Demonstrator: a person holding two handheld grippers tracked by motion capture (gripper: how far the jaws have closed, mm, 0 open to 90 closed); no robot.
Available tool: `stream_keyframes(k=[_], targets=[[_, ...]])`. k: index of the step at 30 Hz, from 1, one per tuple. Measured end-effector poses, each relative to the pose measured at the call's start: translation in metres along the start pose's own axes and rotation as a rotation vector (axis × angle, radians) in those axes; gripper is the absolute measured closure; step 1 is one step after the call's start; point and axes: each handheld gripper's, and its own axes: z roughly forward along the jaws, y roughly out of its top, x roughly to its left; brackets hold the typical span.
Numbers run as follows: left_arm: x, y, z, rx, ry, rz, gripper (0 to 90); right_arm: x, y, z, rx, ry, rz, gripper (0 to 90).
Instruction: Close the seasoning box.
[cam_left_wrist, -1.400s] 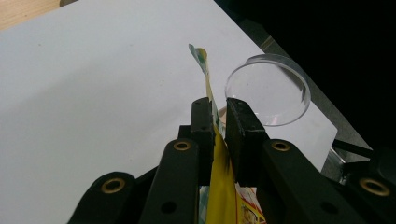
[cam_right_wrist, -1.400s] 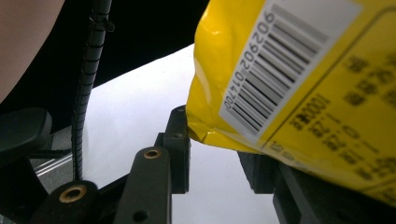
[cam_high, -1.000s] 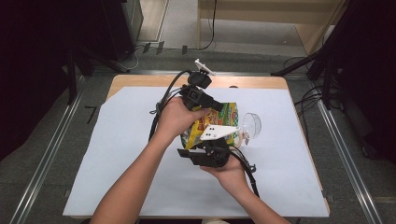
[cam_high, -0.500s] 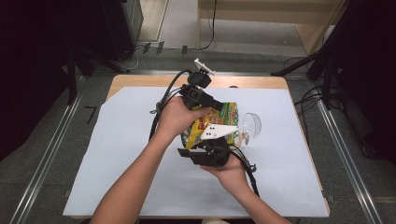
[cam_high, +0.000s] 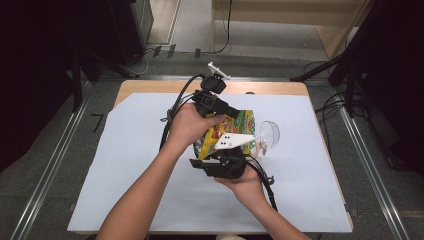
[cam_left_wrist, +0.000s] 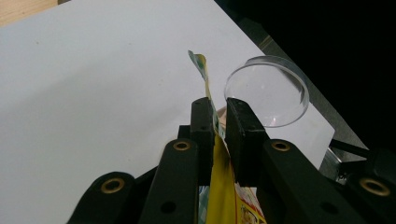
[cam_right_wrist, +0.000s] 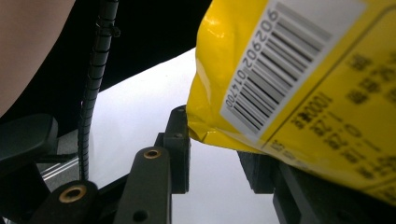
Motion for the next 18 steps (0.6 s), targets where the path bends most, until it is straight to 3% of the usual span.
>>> stream_keyframes(k=[18], targets=[[-0.0005,0.0003,-0.0002,0.001,0.001,0.001,81.9,-0.0003,0.0006,-0.0007,0.009,0.0,0.003,67.6]])
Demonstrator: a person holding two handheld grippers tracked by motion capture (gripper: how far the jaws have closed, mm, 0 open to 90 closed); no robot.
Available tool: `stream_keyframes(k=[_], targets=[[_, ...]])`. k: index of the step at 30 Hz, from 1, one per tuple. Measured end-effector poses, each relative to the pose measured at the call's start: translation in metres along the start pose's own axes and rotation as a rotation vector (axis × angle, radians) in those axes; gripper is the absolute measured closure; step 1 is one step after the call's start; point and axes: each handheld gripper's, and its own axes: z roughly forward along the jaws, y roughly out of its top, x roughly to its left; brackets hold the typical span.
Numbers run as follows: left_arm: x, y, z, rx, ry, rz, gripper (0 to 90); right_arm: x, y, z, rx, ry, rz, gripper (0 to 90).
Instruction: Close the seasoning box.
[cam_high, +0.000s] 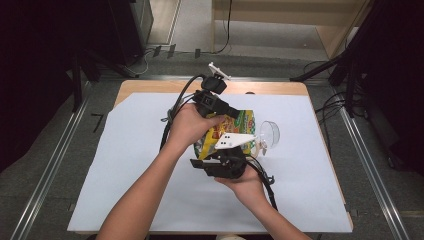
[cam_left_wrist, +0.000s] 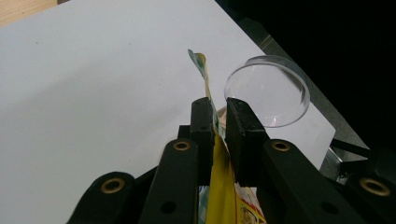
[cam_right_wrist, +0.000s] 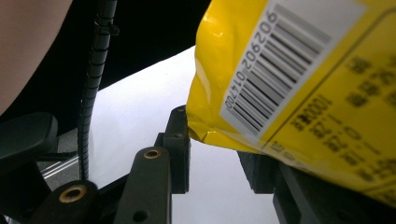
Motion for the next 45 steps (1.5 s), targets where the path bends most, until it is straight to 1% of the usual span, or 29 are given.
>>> stream_keyframes(k=[9,14,18,22,24,28,31,35,38,43,45], targets=[[-0.0001,-0.0001,0.0012,-0.003,0.003,-0.002,81.9,-0.0012,-0.0006,0.0007,0.002,-0.003,-0.004,67.7],[0.0002,-0.0006,0.0013,0.003,0.006,0.001,81.9,-0.0012,-0.0014,0.0014,0.002,-0.004,-0.008,67.7],[-0.0007,-0.0006,0.0003,-0.004,0.003,0.0,81.9,-0.0007,-0.001,0.0007,0.001,-0.004,-0.008,67.7],[0.0001,-0.0005,0.0012,0.002,0.003,0.002,81.9,-0.0005,-0.0012,0.0009,0.0,-0.004,-0.007,67.7],[0.0006,-0.0006,0.0014,-0.001,0.003,-0.003,81.9,-0.0014,-0.0016,0.0013,0.002,-0.002,-0.008,67.7],[-0.001,-0.0003,0.0,-0.009,0.002,0.004,81.9,-0.0007,-0.0004,-0.0001,0.0,-0.005,-0.013,67.7],[-0.0004,-0.0005,0.0014,0.001,0.003,0.004,81.9,-0.0012,-0.0011,0.0007,0.003,-0.005,-0.009,67.7],[-0.0011,-0.0007,-0.0005,-0.007,-0.001,0.002,81.9,-0.0003,-0.0006,-0.0001,0.001,-0.004,-0.012,67.7],[-0.0038,-0.0014,-0.0002,-0.004,0.016,0.015,81.8,0.0,-0.0012,0.0006,-0.003,-0.005,-0.016,67.8],[-0.0009,-0.0012,0.0007,-0.008,0.002,-0.001,81.9,-0.0008,-0.0016,0.0009,0.002,-0.005,-0.017,67.7],[-0.0014,-0.0009,0.0008,-0.005,0.006,0.003,81.9,-0.0008,-0.0014,0.0007,0.001,-0.006,-0.017,67.7]])
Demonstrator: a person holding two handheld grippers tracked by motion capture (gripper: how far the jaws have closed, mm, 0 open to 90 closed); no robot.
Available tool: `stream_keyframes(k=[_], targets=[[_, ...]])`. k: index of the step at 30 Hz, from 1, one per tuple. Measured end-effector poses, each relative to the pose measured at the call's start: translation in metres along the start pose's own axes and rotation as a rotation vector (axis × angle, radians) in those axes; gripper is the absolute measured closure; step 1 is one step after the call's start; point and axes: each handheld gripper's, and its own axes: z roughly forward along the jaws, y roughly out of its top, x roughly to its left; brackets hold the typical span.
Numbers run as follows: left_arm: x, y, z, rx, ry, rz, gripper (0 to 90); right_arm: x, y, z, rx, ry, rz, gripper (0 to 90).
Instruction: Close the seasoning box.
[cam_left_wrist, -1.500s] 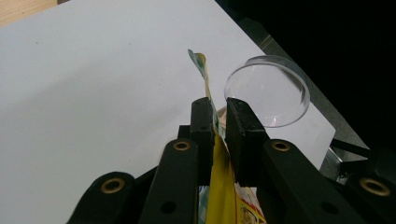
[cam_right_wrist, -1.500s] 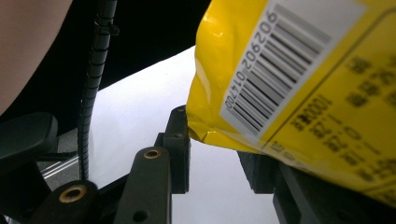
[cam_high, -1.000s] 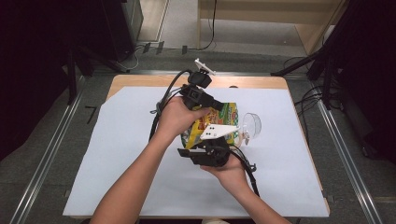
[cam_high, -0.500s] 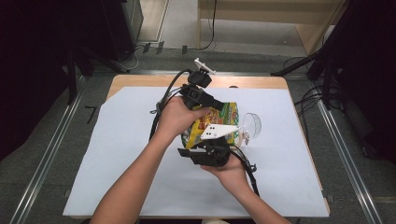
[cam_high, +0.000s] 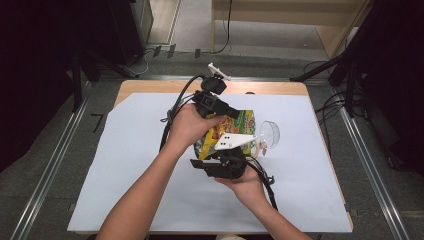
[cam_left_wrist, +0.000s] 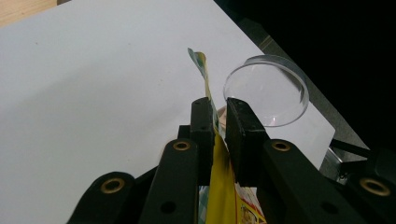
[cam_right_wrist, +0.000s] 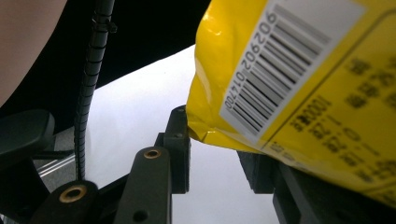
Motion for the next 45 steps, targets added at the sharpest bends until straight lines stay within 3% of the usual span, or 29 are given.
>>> stream_keyframes(k=[13,24,45], targets=[[-0.001,-0.001,-0.001,-0.005,-0.007,0.005,81.9,0.001,-0.001,0.001,0.004,-0.001,0.0,67.7],[0.003,-0.011,-0.004,-0.008,-0.027,0.006,82.3,0.003,-0.007,0.007,0.021,-0.016,-0.033,67.7],[0.008,-0.026,-0.007,-0.038,-0.066,0.01,83.6,0.002,-0.021,0.012,0.049,-0.019,-0.011,63.6]])
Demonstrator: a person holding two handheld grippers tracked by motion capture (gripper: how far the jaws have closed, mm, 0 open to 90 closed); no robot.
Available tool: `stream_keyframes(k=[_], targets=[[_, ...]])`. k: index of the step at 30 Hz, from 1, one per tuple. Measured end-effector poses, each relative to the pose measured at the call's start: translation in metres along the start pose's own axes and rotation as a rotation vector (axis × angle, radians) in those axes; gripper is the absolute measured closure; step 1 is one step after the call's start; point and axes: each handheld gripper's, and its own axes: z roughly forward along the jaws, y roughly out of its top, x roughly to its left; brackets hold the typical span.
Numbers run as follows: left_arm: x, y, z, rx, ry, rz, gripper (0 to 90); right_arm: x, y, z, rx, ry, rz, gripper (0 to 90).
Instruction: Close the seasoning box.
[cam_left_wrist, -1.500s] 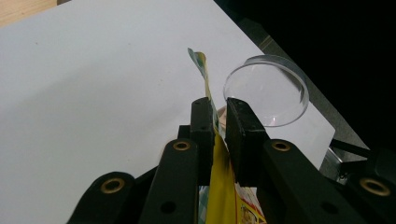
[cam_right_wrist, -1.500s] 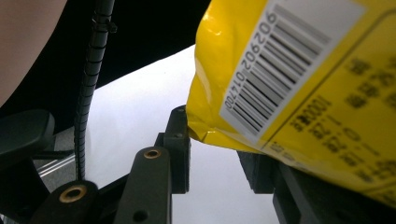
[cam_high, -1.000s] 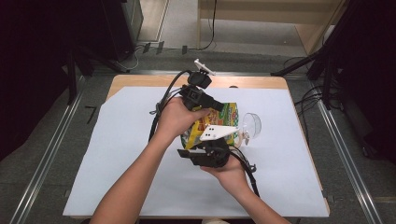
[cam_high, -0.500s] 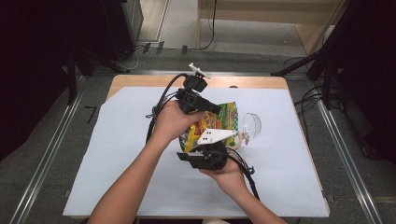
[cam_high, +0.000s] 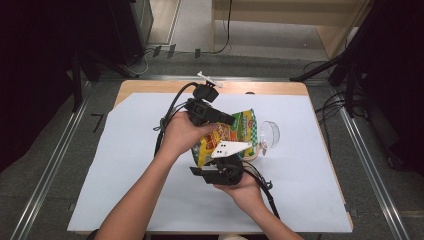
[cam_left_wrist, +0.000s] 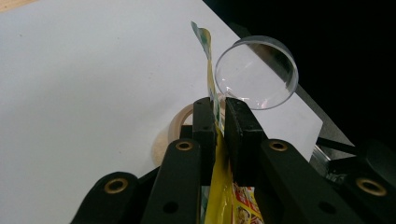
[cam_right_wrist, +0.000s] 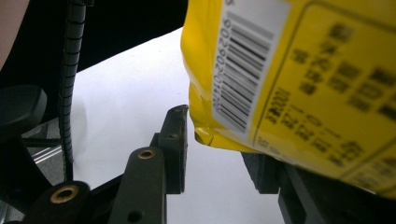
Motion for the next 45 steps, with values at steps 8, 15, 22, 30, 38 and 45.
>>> stream_keyframes(k=[8,15,22,30,38,45], targets=[[0.003,-0.007,-0.003,-0.019,-0.017,-0.002,83.7,0.0,-0.003,0.003,0.007,0.004,-0.006,61.7],[0.003,-0.012,-0.005,-0.038,-0.03,-0.002,83.7,0.0,-0.006,0.005,0.013,0.005,-0.011,58.6],[0.006,-0.02,-0.007,-0.058,-0.048,-0.011,83.8,0.0,-0.009,0.008,0.022,0.014,-0.006,56.1],[0.007,-0.015,-0.011,-0.07,-0.042,-0.014,82.8,0.002,-0.002,0.004,-0.016,0.022,-0.016,63.0],[0.005,0.004,-0.007,-0.042,-0.024,-0.008,82.3,0.0,0.013,-0.003,-0.041,0.007,0.014,63.3],[0.004,0.01,-0.011,-0.065,-0.014,0.005,78.6,-0.003,0.022,-0.005,-0.045,0.021,0.035,63.2]])
